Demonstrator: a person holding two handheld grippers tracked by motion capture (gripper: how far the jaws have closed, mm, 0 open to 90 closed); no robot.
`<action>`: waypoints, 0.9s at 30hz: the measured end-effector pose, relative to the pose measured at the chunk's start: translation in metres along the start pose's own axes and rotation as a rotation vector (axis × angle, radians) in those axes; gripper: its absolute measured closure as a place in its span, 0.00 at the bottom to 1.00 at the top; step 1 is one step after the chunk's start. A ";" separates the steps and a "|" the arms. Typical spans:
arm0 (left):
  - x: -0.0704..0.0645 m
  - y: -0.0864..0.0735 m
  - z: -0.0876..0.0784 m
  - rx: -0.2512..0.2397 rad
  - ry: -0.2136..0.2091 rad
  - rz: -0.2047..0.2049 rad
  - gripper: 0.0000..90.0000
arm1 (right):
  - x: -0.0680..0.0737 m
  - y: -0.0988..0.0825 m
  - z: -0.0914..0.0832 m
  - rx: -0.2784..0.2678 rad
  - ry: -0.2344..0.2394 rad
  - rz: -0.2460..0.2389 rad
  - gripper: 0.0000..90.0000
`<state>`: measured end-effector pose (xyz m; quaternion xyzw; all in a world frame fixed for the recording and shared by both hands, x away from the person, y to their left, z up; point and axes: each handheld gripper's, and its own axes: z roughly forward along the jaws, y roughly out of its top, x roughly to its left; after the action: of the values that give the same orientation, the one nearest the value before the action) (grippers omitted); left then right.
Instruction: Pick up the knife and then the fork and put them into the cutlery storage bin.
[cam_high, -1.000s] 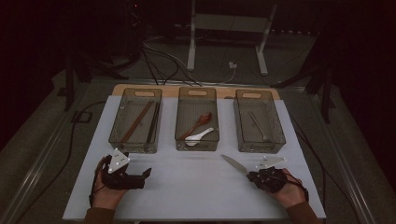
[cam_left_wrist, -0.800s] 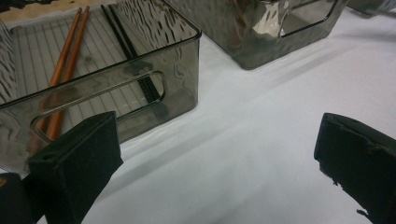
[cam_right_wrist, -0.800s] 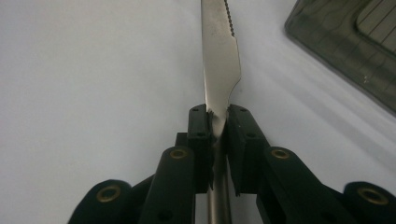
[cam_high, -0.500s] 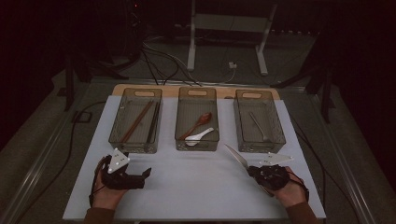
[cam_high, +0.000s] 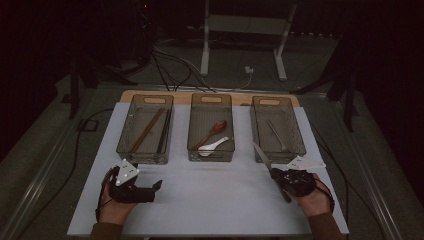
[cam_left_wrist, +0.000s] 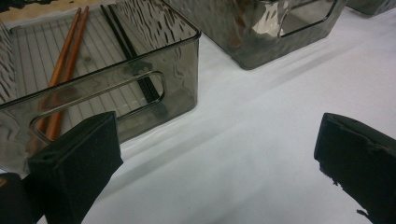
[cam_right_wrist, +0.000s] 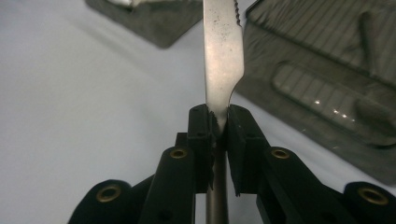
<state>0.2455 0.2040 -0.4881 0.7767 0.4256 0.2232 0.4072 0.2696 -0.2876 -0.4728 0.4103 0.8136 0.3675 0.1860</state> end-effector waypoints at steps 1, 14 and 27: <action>0.000 0.000 0.000 0.000 0.000 0.000 0.02 | -0.002 0.001 0.000 -0.011 -0.009 0.012 0.89; 0.000 0.000 0.001 0.001 -0.001 0.000 0.02 | -0.034 0.008 -0.006 -0.098 -0.105 0.152 0.89; 0.000 0.000 0.000 0.002 -0.001 0.000 0.02 | -0.053 0.021 0.004 -0.102 -0.185 0.241 0.89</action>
<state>0.2457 0.2037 -0.4884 0.7773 0.4255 0.2222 0.4067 0.3150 -0.3202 -0.4597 0.5273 0.7180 0.3886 0.2354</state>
